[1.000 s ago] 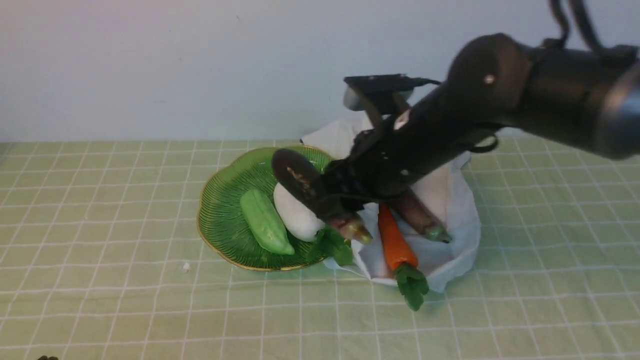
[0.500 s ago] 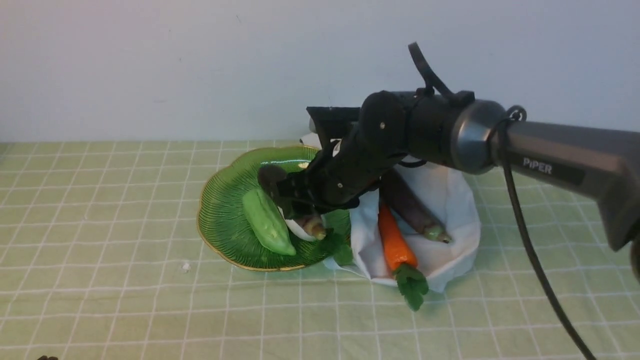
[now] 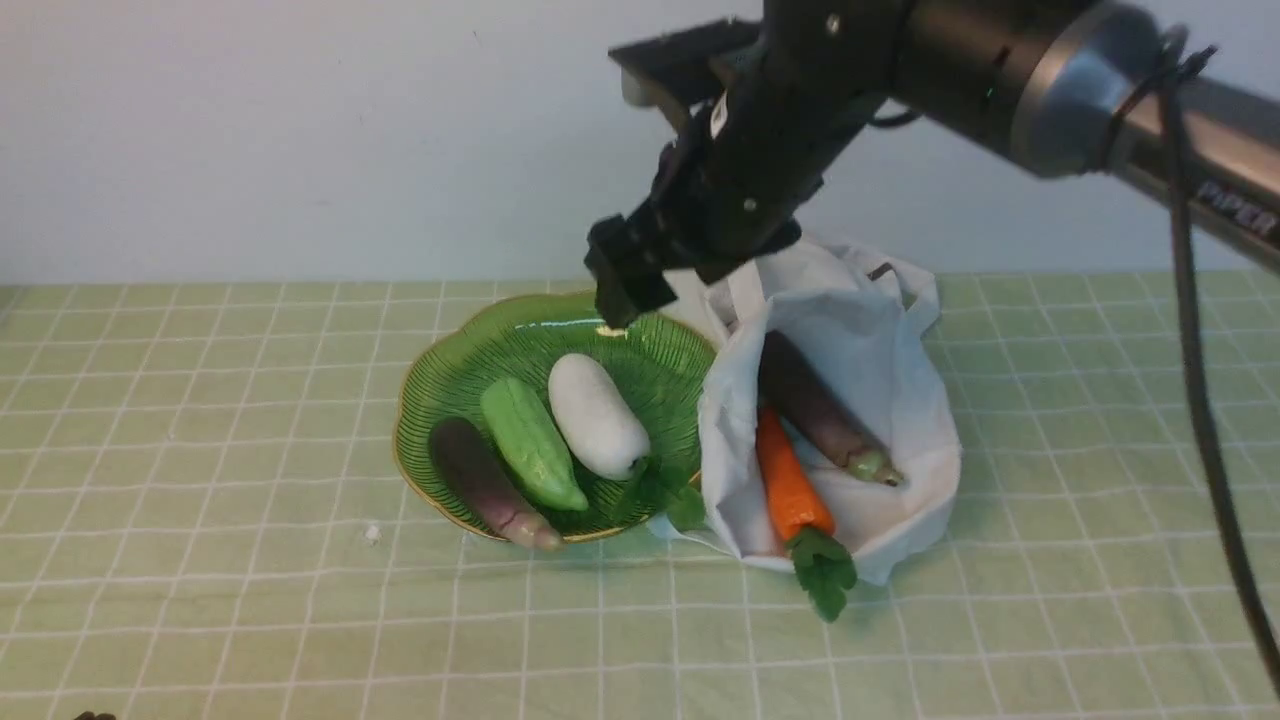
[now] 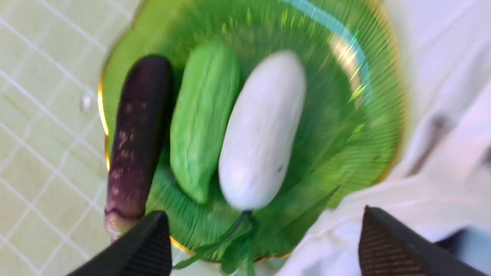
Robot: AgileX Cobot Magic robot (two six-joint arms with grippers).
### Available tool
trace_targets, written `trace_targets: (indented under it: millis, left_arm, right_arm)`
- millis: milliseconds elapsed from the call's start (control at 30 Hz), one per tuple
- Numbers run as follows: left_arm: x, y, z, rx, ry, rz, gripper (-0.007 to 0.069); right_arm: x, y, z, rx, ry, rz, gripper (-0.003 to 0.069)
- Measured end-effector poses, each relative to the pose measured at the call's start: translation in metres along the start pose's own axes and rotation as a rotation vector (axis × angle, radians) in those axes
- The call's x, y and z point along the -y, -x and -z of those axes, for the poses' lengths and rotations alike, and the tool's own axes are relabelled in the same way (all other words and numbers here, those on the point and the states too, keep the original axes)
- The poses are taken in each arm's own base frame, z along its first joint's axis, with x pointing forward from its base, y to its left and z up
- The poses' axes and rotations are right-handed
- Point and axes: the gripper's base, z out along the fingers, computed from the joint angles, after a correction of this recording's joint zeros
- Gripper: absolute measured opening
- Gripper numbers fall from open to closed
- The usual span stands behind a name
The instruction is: Take vegetables from bag on green coffee tablecloth place on plate.
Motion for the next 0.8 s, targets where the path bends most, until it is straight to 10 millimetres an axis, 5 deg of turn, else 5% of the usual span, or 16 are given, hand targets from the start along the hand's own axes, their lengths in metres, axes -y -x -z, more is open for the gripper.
trace_targets:
  millis: [133, 233, 333, 400, 500, 533, 667, 800]
  left_arm:
    - [0.000, 0.000, 0.000, 0.000, 0.000, 0.000, -0.0005]
    - [0.000, 0.000, 0.000, 0.000, 0.000, 0.000, -0.0005]
    - [0.000, 0.000, 0.000, 0.000, 0.000, 0.000, -0.0005]
    - [0.000, 0.000, 0.000, 0.000, 0.000, 0.000, -0.0005]
    - [0.000, 0.000, 0.000, 0.000, 0.000, 0.000, -0.0005]
    - [0.000, 0.000, 0.000, 0.000, 0.000, 0.000, -0.0005]
    - [0.000, 0.000, 0.000, 0.000, 0.000, 0.000, -0.0005]
    - [0.000, 0.000, 0.000, 0.000, 0.000, 0.000, -0.0005]
  right_arm:
    - [-0.001, 0.013, 0.041, 0.101, -0.031, 0.023, 0.0461]
    - [-0.003, 0.013, 0.079, 0.161, -0.040, 0.015, 0.0323]
    - [-0.010, 0.008, 0.141, 0.273, -0.037, 0.016, 0.0110]
    - [-0.013, 0.004, 0.166, 0.320, -0.034, 0.018, 0.0044]
    - [-0.017, -0.003, 0.199, 0.385, -0.033, 0.023, 0.0009]
    - [-0.020, -0.013, 0.230, 0.445, -0.035, 0.028, -0.0006]
    - [-0.027, -0.052, 0.287, 0.525, -0.047, 0.036, -0.0014]
    - [-0.028, -0.098, 0.308, 0.509, -0.084, 0.039, -0.0015]
